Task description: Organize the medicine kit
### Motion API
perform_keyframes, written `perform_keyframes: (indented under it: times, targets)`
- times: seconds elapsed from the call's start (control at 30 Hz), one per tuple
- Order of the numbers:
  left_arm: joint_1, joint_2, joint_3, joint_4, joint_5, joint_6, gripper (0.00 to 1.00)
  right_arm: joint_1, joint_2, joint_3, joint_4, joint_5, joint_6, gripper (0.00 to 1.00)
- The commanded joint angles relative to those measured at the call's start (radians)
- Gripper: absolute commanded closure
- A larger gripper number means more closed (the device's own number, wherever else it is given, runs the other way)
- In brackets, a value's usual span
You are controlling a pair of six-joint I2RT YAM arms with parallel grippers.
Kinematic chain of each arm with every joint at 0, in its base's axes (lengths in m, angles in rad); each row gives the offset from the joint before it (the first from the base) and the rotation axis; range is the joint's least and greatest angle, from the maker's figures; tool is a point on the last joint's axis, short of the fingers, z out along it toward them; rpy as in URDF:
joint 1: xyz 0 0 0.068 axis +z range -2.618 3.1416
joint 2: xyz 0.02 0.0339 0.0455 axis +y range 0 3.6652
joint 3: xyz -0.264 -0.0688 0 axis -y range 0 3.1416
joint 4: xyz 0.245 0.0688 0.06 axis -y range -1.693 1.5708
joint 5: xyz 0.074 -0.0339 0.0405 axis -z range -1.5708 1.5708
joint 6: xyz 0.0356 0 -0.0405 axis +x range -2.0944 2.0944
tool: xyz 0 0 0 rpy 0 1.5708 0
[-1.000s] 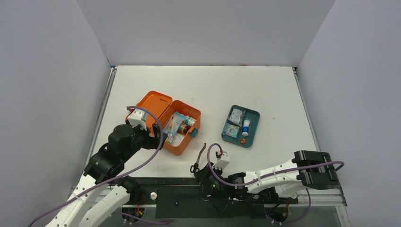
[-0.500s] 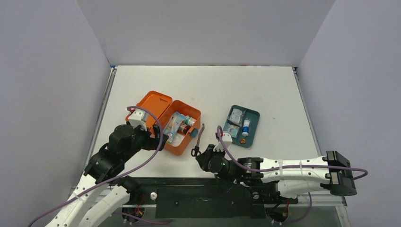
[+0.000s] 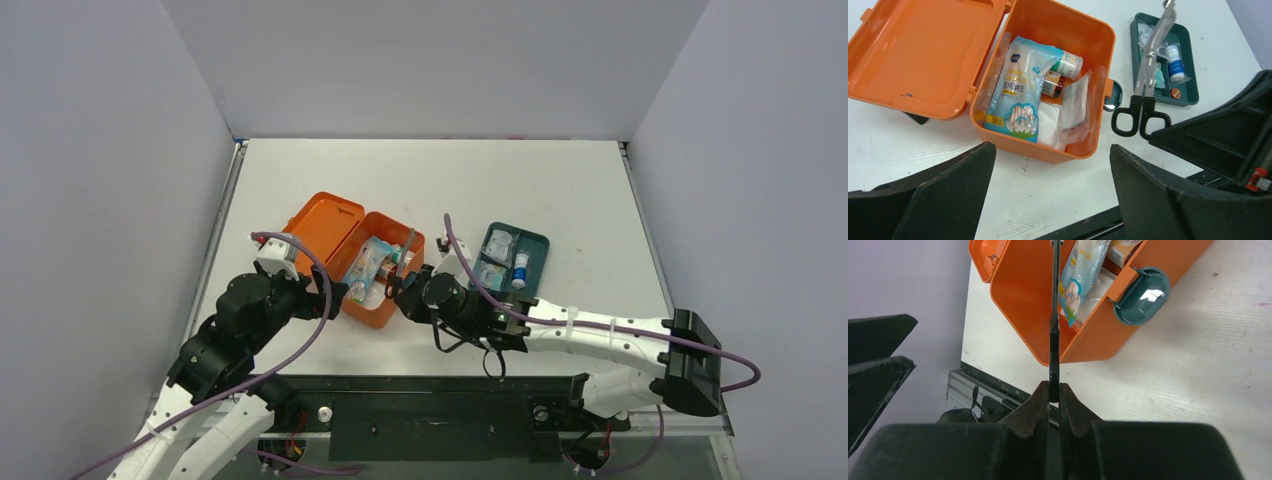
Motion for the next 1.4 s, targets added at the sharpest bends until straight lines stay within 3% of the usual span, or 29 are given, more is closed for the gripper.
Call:
perform_keyframes:
  times: [0.0, 0.53, 0.97, 1.17, 1.37]
  targets:
    - [0.0, -0.01, -0.008, 0.04, -0.038, -0.015, 0.17, -0.05, 0.078, 0.085, 0.099, -0.13, 0.039, 1.0]
    - [0.0, -0.031, -0.008, 0.035, -0.047, -0.015, 0.17, -0.12, 0.368, 0.212, 0.288, -0.257, 0.289, 1.0]
    - [0.0, -0.022, -0.007, 0.032, -0.052, -0.013, 0.17, -0.165, 0.478, 0.233, 0.347, -0.284, 0.386, 1.0]
    - [0.001, -0.018, -0.007, 0.032, -0.054, -0.013, 0.17, -0.176, 0.461, 0.237, 0.322, -0.279, 0.357, 0.73]
    - [0.002, -0.013, -0.007, 0.033, -0.054, -0.013, 0.17, -0.182, 0.421, 0.251, 0.282, -0.271, 0.306, 0.65]
